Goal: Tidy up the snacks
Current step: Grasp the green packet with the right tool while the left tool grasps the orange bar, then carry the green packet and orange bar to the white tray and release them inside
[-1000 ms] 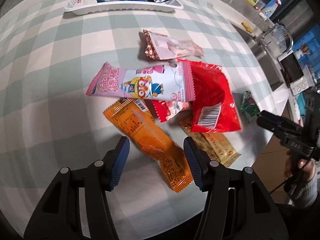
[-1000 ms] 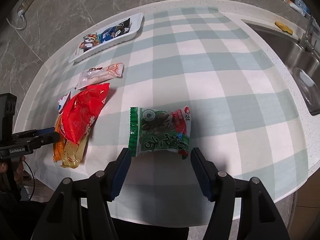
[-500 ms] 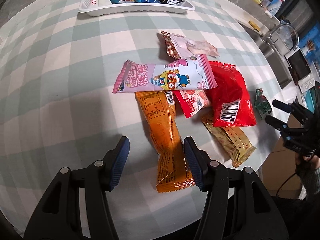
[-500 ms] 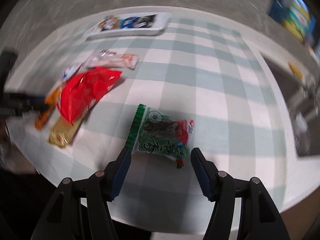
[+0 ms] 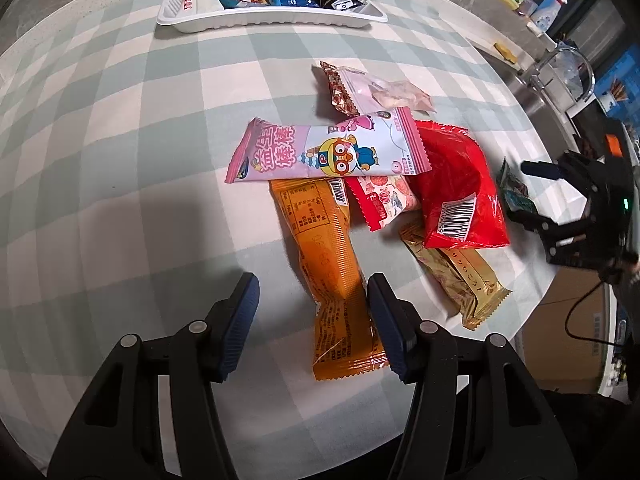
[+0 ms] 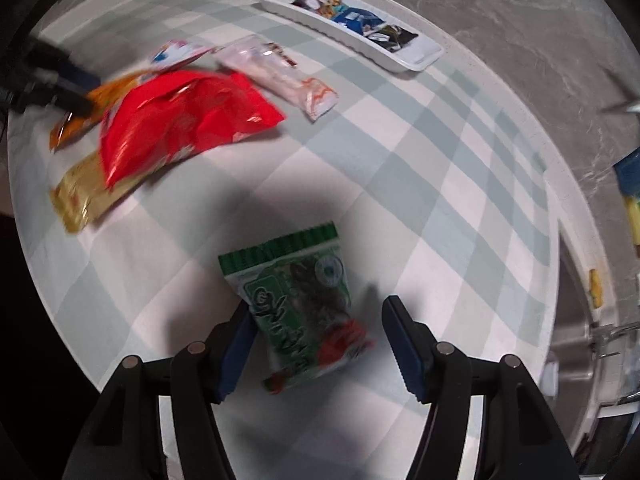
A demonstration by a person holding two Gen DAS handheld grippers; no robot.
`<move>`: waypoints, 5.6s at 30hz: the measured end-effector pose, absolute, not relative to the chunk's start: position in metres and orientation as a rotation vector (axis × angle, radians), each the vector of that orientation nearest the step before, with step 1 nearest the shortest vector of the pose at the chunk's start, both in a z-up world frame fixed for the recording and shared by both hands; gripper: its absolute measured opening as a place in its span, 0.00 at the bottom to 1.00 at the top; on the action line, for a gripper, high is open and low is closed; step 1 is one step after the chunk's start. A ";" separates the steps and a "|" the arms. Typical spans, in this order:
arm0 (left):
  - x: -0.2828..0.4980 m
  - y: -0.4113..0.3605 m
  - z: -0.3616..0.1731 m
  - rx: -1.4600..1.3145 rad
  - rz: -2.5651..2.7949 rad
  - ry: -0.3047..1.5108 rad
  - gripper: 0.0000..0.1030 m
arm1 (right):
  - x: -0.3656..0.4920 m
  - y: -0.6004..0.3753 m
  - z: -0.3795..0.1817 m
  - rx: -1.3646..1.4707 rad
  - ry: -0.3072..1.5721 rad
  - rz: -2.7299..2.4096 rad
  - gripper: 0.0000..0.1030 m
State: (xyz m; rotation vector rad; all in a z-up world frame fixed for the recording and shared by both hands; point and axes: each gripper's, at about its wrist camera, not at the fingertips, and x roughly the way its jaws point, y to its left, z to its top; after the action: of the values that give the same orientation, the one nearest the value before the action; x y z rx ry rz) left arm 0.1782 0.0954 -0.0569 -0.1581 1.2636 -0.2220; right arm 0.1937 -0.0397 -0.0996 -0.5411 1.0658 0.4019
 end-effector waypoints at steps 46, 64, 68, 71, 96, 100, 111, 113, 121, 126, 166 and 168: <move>0.175 0.129 -0.071 -0.592 -0.352 1.179 0.23 | 0.187 -0.110 -0.117 0.516 1.150 0.485 0.31; 0.165 0.153 -0.047 -0.858 -0.488 1.099 0.23 | 0.199 -0.110 -0.123 0.951 1.130 0.631 0.31; 0.172 0.160 -0.038 -0.906 -0.509 1.068 0.23 | 0.208 -0.109 -0.119 0.988 1.119 0.651 0.31; 0.183 0.164 -0.032 -0.916 -0.514 1.054 0.23 | 0.217 -0.108 -0.114 0.995 1.112 0.660 0.31; 0.328 0.231 -0.015 -0.987 -0.488 0.962 0.23 | 0.357 -0.078 -0.068 0.991 1.056 0.699 0.31; 0.353 0.248 -0.020 -1.004 -0.459 0.955 0.23 | 0.385 -0.077 -0.065 0.987 1.051 0.696 0.31; 0.408 0.292 -0.035 -1.024 -0.348 0.912 0.23 | 0.456 -0.074 -0.070 0.969 1.071 0.669 0.31; 0.418 0.299 -0.038 -1.033 -0.327 0.904 0.23 | 0.464 -0.074 -0.072 0.972 1.073 0.669 0.31; 0.457 0.317 -0.058 -1.061 -0.261 0.894 0.23 | 0.495 -0.072 -0.078 0.963 1.080 0.654 0.32; 0.478 0.321 -0.070 -1.071 -0.237 0.888 0.23 | 0.509 -0.071 -0.079 0.946 1.079 0.637 0.32; 0.510 0.259 -0.038 -0.547 -0.133 0.932 0.50 | 0.503 -0.031 -0.035 0.492 1.015 0.487 0.59; 0.506 0.256 -0.035 -0.533 -0.130 0.929 0.50 | 0.497 -0.032 -0.033 0.490 1.011 0.489 0.59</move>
State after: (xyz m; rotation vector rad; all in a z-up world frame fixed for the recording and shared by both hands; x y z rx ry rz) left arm 0.5059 0.2562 -0.0352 -0.5333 0.9285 -0.1296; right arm 0.4972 -0.0315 -0.0332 0.4900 1.0107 0.4887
